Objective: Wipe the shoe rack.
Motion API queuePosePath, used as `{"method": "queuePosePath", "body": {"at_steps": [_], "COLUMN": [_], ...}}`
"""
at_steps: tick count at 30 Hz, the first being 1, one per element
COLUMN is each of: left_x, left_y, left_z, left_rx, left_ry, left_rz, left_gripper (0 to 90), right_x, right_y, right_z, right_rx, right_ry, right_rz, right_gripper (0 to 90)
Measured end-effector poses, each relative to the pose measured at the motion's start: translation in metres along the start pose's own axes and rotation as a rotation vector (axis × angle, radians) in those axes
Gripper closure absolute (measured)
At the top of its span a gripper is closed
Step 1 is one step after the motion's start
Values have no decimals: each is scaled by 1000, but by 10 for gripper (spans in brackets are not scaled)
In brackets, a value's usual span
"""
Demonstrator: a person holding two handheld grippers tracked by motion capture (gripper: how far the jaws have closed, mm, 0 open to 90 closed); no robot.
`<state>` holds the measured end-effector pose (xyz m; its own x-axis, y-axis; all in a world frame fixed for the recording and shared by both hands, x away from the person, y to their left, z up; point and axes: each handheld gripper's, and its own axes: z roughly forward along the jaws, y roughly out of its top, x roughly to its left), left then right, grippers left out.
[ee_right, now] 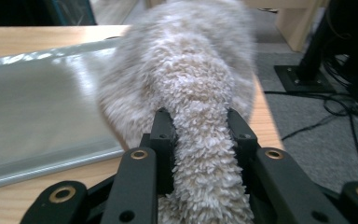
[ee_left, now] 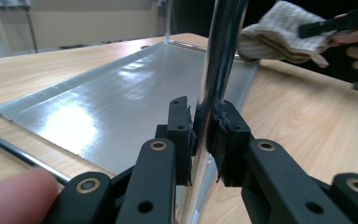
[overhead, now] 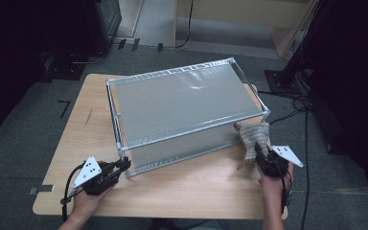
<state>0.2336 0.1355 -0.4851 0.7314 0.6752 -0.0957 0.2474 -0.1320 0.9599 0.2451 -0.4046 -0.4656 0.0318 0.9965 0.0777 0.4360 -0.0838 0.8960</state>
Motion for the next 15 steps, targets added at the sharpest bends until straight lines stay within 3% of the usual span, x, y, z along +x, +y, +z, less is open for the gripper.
{"method": "queuePosePath", "body": {"at_steps": [5,8,11,15], "left_x": [5,8,10,12], "left_y": [0,-1,-2,-3], "left_z": [-3,-5,-7,-8], "left_rx": [-3,-5,-8,-14], "left_ry": [41,64,71,48], "left_rz": [-16,-29,-40,-45], "left_gripper": [784,783,780,778], "right_x": [-13,-13,-5,11], "right_y": [-1,-1,-3,-5], "right_z": [1,2,5,9], "right_rx": [18,14,22,38], "right_ry": [-63,-63,-33,45], "right_rz": [45,54,7,-54], "right_gripper": [712,716,722,721]}}
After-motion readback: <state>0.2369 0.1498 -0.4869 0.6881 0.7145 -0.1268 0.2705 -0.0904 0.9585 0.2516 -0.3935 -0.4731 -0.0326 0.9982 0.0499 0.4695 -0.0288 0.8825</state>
